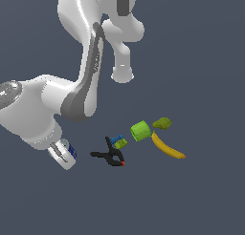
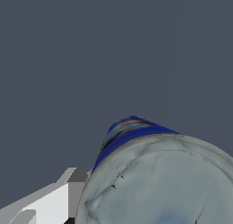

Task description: Pick up a designated object from a clutter of objects.

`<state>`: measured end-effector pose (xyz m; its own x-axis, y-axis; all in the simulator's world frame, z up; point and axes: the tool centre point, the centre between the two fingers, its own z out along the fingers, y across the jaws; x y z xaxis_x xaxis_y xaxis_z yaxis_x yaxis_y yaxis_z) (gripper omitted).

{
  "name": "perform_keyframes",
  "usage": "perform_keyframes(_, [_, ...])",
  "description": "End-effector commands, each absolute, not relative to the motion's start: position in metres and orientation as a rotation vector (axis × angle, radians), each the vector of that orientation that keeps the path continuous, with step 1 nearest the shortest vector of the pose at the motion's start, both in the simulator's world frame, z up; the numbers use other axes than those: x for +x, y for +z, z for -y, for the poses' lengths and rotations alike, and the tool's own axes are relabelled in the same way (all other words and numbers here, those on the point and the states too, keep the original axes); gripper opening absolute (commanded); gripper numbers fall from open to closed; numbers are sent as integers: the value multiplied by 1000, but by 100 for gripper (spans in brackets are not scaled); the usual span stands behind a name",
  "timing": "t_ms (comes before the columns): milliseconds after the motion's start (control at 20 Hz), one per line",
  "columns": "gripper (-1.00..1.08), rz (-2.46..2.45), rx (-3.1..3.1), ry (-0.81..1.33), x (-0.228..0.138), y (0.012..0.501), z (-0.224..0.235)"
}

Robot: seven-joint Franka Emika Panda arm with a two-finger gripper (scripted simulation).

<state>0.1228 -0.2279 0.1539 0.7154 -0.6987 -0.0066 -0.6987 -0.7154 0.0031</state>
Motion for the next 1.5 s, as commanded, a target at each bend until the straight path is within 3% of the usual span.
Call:
perform_keyframes(0, [-100,1185,2910,-2,124,184,225])
perform_keyframes(800, [-100,1185,2908,0,128,355,206])
perform_keyframes(1450, [-100,1184,2910,0,133,411,201])
